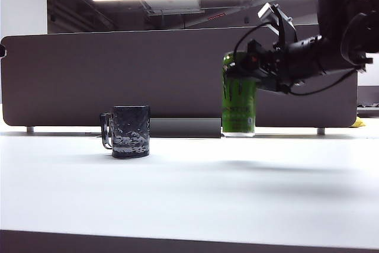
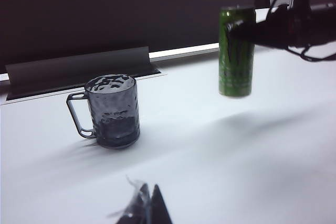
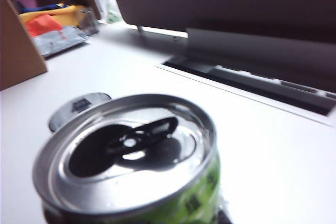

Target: Pick up the metal can, pour some water into the cup, then place the can back on the table.

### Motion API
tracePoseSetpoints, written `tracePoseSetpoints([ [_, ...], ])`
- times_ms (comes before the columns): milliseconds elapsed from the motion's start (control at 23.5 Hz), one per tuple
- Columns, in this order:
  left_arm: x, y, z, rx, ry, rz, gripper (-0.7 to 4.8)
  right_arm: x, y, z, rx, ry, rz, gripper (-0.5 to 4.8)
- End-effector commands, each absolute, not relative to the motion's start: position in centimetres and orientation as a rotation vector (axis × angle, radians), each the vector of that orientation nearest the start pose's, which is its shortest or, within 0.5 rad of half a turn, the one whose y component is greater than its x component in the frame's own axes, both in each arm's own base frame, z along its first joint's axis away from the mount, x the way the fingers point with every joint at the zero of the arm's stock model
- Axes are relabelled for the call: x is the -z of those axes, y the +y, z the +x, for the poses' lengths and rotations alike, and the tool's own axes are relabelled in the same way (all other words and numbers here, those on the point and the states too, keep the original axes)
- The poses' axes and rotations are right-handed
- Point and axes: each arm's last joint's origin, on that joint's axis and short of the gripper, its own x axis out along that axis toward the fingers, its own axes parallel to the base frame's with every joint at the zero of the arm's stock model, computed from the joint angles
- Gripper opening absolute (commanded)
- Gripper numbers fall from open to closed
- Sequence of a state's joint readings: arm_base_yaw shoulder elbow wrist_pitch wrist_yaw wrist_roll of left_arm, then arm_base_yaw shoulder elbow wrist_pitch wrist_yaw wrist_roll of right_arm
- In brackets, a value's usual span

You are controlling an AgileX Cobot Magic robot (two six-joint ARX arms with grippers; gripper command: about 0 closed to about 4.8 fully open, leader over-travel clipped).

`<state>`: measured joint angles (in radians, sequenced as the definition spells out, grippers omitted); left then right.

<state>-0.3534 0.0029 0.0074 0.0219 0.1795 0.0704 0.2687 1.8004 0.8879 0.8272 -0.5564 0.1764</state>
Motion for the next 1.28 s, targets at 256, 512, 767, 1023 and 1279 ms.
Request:
tracePoseSetpoints([
  [256, -16.9, -3.8, 8.9, 0.531, -0.054, 0.063, -0.05, -19.1, 11.0, 34.1, -0.802, 0.079, 0.141, 2.52],
  [512, -16.9, -3.8, 8.9, 0.531, -0.054, 0.063, -0.05, -18.6, 10.8, 33.5, -0.802, 0.058, 0.121, 2.52],
  [767, -16.9, -3.8, 8.9, 0.531, -0.054, 0.063, -0.05, -17.8, 10.5, 32.5, -0.785, 0.020, 0.116, 2.52],
  [1023, -16.9, -3.8, 8.9, 0.531, -0.054, 0.063, -0.05, -16.9, 10.5, 32.4, -0.786, 0.026, 0.119, 2.52],
  [1279, -16.9, -3.8, 8.9, 0.531, -0.054, 0.063, -0.05, -15.8, 10.6, 32.7, -0.790, 0.027, 0.138, 2.52],
])
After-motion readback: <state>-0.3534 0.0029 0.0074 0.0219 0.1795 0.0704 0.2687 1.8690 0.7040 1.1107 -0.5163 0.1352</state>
